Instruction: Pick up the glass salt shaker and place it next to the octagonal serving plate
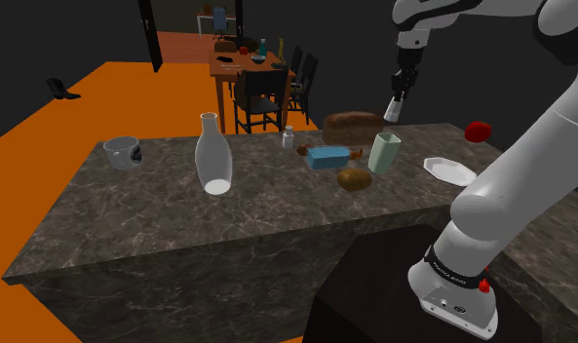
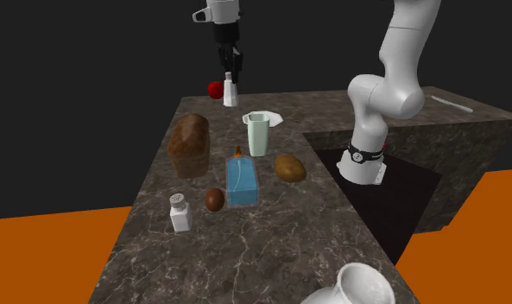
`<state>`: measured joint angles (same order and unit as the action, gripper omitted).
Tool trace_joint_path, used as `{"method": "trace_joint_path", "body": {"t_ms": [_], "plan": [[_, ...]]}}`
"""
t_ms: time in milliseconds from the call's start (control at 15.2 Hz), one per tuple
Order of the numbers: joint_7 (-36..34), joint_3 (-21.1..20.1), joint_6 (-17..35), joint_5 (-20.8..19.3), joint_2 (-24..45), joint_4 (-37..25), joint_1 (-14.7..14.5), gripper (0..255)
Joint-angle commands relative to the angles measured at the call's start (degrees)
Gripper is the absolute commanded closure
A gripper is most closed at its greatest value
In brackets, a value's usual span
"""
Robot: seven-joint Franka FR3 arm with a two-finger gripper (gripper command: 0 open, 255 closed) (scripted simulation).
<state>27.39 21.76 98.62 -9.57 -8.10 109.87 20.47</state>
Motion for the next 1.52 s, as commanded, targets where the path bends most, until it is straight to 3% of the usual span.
{"method": "trace_joint_path", "body": {"t_ms": [0, 462, 858, 1452], "plan": [[3.6, 2.0, 0.2, -0.1, 1.0, -1.2, 1.4, 255], [14.4, 7.9, 1.1, 1.3, 6.1, -6.5, 5.9, 255], [25.0, 12.6, 1.1, 5.4, 13.8, -14.2, 11.0, 255], [24.4, 12.5, 7.9, 5.4, 14.2, -7.6, 11.1, 255]]}}
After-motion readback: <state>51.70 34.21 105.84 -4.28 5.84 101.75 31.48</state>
